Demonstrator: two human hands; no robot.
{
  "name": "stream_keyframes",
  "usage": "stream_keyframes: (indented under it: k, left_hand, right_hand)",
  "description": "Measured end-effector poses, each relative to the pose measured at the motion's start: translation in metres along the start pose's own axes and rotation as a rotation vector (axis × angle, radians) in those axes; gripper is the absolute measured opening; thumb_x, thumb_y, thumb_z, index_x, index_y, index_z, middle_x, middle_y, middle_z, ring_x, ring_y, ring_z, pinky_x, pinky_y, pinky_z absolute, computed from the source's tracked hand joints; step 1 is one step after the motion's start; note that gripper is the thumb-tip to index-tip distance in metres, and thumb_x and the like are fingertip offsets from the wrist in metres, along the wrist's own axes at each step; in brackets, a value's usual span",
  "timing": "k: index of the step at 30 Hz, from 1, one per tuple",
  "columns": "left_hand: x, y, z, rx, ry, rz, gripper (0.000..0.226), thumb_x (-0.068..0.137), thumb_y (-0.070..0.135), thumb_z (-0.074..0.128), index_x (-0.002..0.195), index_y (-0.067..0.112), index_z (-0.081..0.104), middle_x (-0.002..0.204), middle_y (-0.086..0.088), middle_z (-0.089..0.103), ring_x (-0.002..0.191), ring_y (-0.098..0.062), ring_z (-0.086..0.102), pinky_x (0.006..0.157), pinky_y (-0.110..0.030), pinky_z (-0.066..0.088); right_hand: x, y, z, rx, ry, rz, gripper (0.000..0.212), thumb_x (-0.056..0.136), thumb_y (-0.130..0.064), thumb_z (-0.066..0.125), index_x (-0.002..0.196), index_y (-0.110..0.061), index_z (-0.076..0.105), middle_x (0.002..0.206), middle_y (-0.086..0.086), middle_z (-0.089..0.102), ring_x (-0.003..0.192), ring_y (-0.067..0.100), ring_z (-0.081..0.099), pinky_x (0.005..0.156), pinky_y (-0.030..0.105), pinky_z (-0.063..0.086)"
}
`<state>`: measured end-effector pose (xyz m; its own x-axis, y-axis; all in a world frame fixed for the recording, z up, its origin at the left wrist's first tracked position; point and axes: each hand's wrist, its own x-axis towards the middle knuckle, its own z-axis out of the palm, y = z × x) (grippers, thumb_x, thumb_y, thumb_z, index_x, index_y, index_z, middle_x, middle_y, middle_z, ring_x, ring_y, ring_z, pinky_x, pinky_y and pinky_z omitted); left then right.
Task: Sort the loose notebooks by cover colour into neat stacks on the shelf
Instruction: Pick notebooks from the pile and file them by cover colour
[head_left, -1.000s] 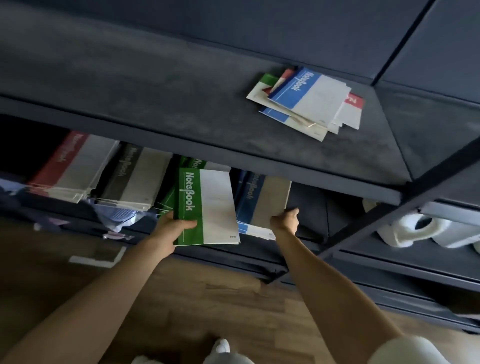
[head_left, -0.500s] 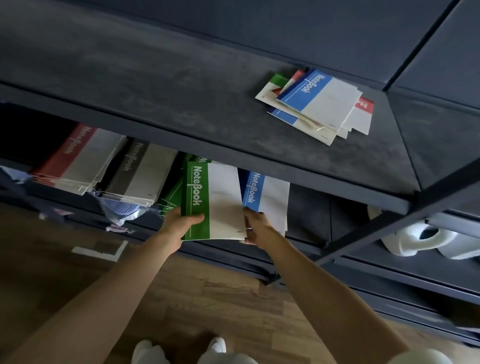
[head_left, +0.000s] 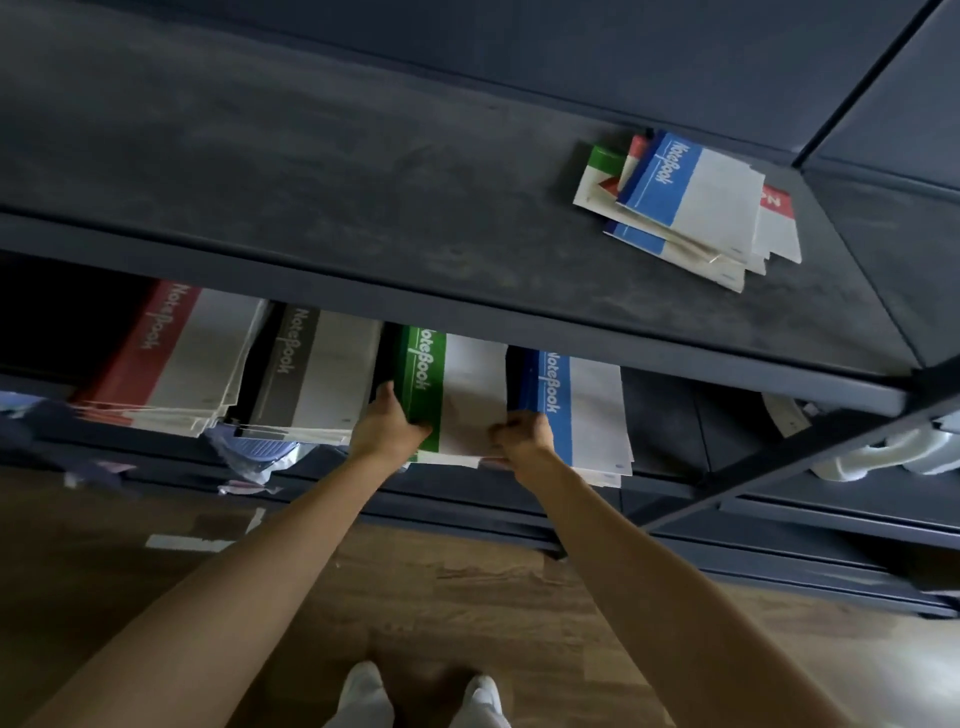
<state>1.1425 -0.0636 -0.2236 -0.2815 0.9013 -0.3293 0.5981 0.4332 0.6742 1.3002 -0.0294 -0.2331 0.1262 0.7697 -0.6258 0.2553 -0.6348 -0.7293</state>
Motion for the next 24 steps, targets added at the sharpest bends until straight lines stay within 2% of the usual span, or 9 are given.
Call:
stream_keyframes:
  k: [3, 8, 11, 13, 17, 21, 24]
  left_hand:
    - [0.008, -0.011, -0.01, 0.3, -0.071, 0.096, 0.075, 0.09, 0.035, 0.059, 0.147, 0.012, 0.017, 0.138, -0.015, 0.04, 0.12, -0.032, 0.047, 0.092, -0.043, 0.046]
    - [0.016, -0.032, -0.019, 0.658, -0.115, 0.206, 0.071, 0.091, 0.054, 0.045, 0.146, 0.019, 0.018, 0.146, -0.011, 0.022, 0.129, -0.032, 0.033, 0.094, -0.043, 0.042]
    - [0.02, -0.044, -0.024, 0.775, -0.119, 0.234, 0.072, 0.089, 0.062, 0.039, 0.146, 0.022, 0.018, 0.15, -0.008, 0.017, 0.133, -0.033, 0.025, 0.099, -0.044, 0.038]
    - [0.02, -0.048, -0.026, 0.818, -0.126, 0.239, 0.074, 0.088, 0.065, 0.036, 0.146, 0.024, 0.017, 0.153, -0.008, 0.011, 0.137, -0.034, 0.019, 0.102, -0.046, 0.035]
    - [0.013, -0.051, -0.028, 0.844, -0.116, 0.242, 0.076, 0.087, 0.069, 0.033, 0.147, 0.025, 0.016, 0.155, -0.007, 0.007, 0.141, -0.035, 0.012, 0.106, -0.049, 0.03]
    - [-0.005, -0.051, -0.023, 0.869, -0.063, 0.258, 0.076, 0.086, 0.07, 0.034, 0.145, 0.024, 0.023, 0.152, -0.009, 0.015, 0.138, -0.036, 0.018, 0.102, -0.047, 0.034]
    - [-0.026, -0.049, -0.016, 0.867, -0.033, 0.253, 0.076, 0.085, 0.07, 0.035, 0.144, 0.023, 0.026, 0.152, -0.009, 0.018, 0.137, -0.036, 0.019, 0.101, -0.047, 0.033]
  right_hand:
    - [0.013, -0.004, 0.016, -0.071, 0.118, -0.03, 0.016, 0.088, 0.003, 0.05, 0.096, -0.003, 0.062, 0.106, 0.015, 0.062, 0.091, 0.033, 0.062, 0.082, 0.035, 0.053]
    - [0.019, -0.001, 0.041, -0.336, 0.247, -0.08, 0.027, 0.088, -0.004, 0.049, 0.112, 0.003, 0.061, 0.11, 0.02, 0.064, 0.099, 0.036, 0.063, 0.085, 0.036, 0.053]
    - [0.012, 0.0, 0.044, -0.583, 0.292, -0.195, 0.03, 0.094, -0.01, 0.045, 0.122, -0.001, 0.051, 0.118, 0.018, 0.058, 0.105, 0.034, 0.057, 0.082, 0.036, 0.047]
    - [0.008, 0.002, 0.041, -0.774, 0.304, -0.247, 0.036, 0.097, -0.021, 0.044, 0.131, -0.008, 0.043, 0.127, 0.016, 0.049, 0.115, 0.033, 0.05, 0.087, 0.04, 0.045]
    - [-0.002, 0.01, 0.036, -1.143, 0.175, -0.307, 0.055, 0.098, -0.043, 0.038, 0.147, -0.023, 0.021, 0.144, 0.01, 0.031, 0.131, 0.032, 0.032, 0.103, 0.046, 0.032]
    - [-0.017, 0.023, 0.033, -1.272, 0.065, -0.302, 0.063, 0.096, -0.054, 0.031, 0.15, -0.032, 0.008, 0.155, 0.007, 0.012, 0.141, 0.034, 0.014, 0.111, 0.053, 0.02]
    - [-0.034, 0.035, 0.026, -1.307, 0.027, -0.338, 0.064, 0.095, -0.057, 0.03, 0.15, -0.033, 0.009, 0.158, 0.007, 0.004, 0.144, 0.036, 0.004, 0.111, 0.059, 0.01]
